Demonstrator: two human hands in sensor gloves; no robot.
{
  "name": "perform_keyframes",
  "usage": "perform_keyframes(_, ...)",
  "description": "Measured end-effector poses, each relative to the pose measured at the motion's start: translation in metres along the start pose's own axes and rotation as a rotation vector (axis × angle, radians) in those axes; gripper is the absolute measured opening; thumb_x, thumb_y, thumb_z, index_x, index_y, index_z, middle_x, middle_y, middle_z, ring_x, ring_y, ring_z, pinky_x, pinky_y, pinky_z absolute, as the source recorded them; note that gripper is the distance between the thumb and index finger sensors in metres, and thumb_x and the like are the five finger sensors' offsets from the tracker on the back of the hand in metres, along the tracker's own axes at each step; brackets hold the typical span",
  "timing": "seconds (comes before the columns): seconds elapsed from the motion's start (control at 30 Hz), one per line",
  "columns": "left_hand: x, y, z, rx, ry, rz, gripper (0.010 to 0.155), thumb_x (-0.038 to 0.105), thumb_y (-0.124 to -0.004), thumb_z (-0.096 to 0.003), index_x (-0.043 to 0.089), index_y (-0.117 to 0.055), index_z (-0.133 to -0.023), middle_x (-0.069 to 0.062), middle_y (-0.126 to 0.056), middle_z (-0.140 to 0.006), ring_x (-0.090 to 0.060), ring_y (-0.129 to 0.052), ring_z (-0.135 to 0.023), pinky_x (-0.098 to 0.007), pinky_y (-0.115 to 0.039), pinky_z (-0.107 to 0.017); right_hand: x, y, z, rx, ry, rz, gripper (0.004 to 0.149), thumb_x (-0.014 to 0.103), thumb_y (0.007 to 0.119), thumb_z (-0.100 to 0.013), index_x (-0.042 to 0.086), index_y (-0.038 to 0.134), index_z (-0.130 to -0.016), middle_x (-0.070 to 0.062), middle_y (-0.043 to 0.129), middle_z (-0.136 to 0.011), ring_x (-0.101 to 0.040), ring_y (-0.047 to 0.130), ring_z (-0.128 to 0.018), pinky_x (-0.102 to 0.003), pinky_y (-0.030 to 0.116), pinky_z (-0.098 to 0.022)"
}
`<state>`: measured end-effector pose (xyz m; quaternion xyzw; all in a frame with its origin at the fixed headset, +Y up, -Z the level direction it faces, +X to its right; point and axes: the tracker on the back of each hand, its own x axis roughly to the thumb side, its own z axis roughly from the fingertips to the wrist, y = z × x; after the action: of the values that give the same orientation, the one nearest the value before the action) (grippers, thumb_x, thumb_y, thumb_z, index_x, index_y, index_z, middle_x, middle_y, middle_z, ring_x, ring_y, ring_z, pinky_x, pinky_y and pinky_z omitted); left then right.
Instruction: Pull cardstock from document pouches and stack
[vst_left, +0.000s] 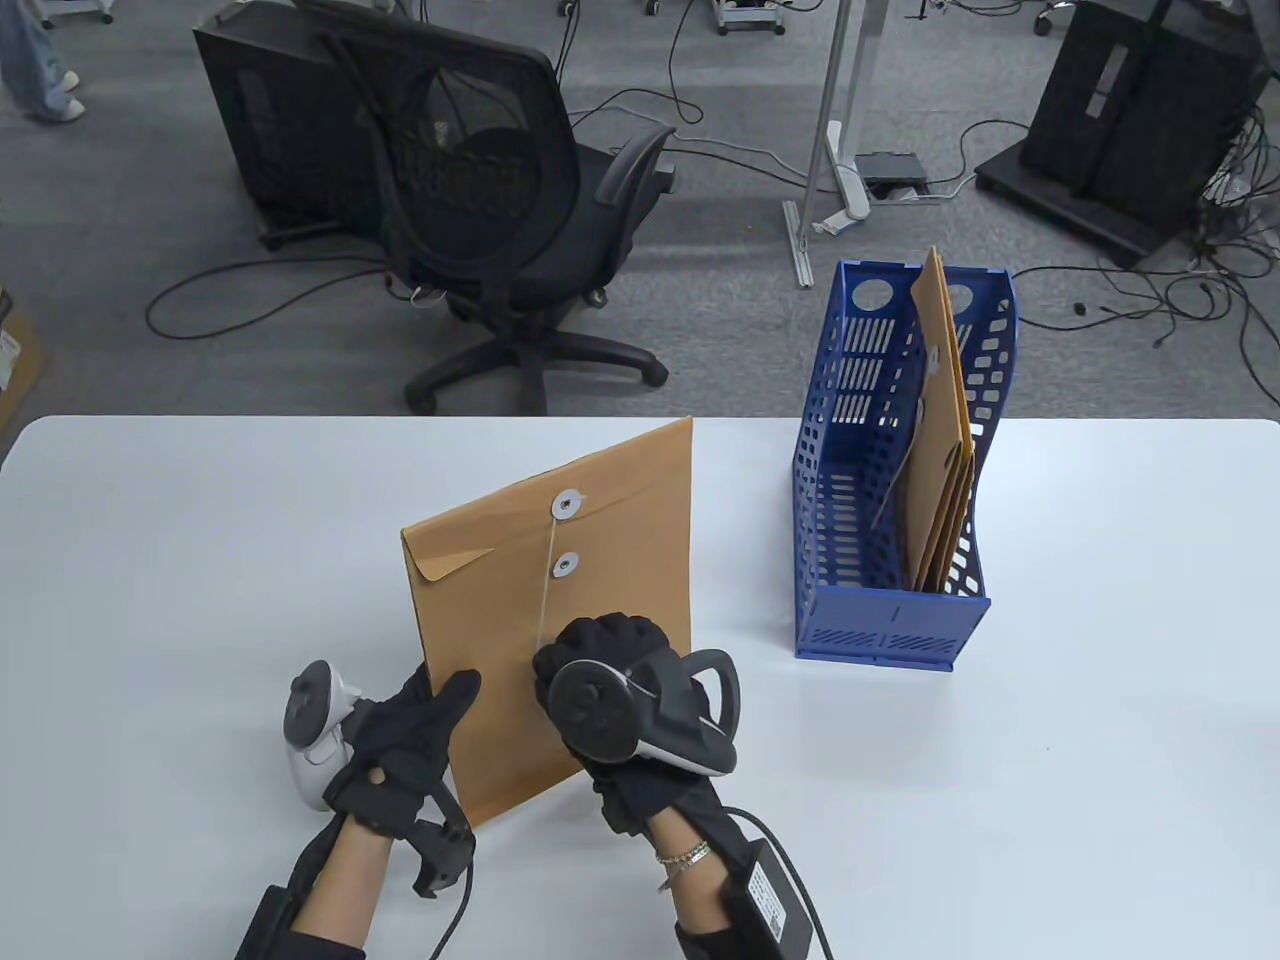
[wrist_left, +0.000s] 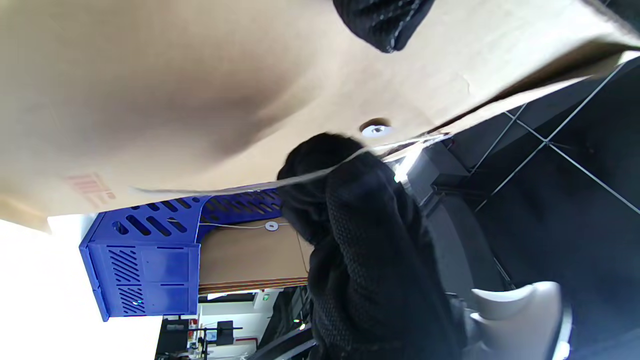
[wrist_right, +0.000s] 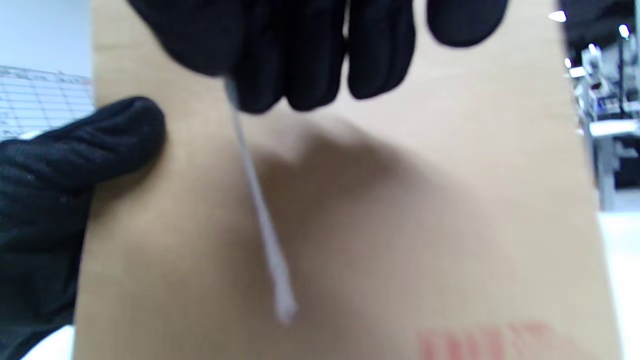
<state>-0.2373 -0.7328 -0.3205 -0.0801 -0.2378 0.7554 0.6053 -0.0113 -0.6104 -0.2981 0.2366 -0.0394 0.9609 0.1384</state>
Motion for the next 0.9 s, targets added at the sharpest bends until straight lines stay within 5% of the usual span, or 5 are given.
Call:
perform_keyframes(0.07,0.0,0.003,0.0,-0.005,-0.021,0.054,0.051,0.039,-0.068,-0.0559,0.049,-0.054,-0.104,-0.002,-0.075,-0.111,-0.026,-0.082,-0.098,-0.047,-0.071,-0.068,-0.013,-0.005,0.004,-0.003,0.091,-0.095,0.061,0.05,0.053,-0.059,0.008,0.086,-0.09,-0.019,0.079,-0.097,-0.046,0.07,-0.092,-0.067,0.05,-0.071)
perform_keyframes(0.23,0.0,0.004,-0.001,-0.038,-0.039,0.088,0.051,0.038,-0.069,-0.0553,0.049,-0.058,-0.103,-0.002,-0.076,-0.111,-0.026,-0.083,-0.097,-0.048,-0.071,-0.067,-0.041,-0.011,0.022,-0.525,0.193,-0.258,0.054,0.044,0.059,-0.06,0.025,0.06,-0.11,-0.01,0.059,-0.116,-0.041,0.058,-0.105,-0.055,0.05,-0.078)
perform_keyframes(0.53,0.012,-0.002,-0.007,-0.103,-0.013,-0.036,0.051,0.028,-0.069,-0.0547,0.051,-0.063,-0.1,0.0,-0.07,-0.115,-0.027,-0.075,-0.104,-0.051,-0.064,-0.072,-0.032,-0.025,0.028,-0.592,0.152,-0.103,0.063,0.031,0.053,-0.061,0.042,0.018,-0.112,0.002,0.011,-0.123,-0.025,0.023,-0.115,-0.05,0.033,-0.085)
perform_keyframes(0.67,0.018,0.005,-0.005,-0.07,-0.016,-0.138,0.05,0.028,-0.07,-0.0537,0.052,-0.068,-0.097,0.002,-0.07,-0.115,-0.026,-0.073,-0.105,-0.051,-0.063,-0.073,-0.028,-0.047,0.037,-0.721,0.063,-0.131,0.056,0.027,0.054,-0.06,0.042,0.039,-0.111,0.005,0.037,-0.123,-0.023,0.042,-0.115,-0.048,0.041,-0.085)
perform_keyframes(0.9,0.018,0.013,0.0,0.011,-0.036,-0.184,0.048,0.026,-0.072,-0.0526,0.052,-0.073,-0.094,0.003,-0.071,-0.114,-0.027,-0.072,-0.106,-0.052,-0.062,-0.074,-0.024,-0.097,0.036,-0.636,0.027,0.041,0.043,0.027,0.061,-0.059,0.036,0.07,-0.1,0.003,0.078,-0.102,-0.025,0.079,-0.095,-0.05,0.056,-0.081)
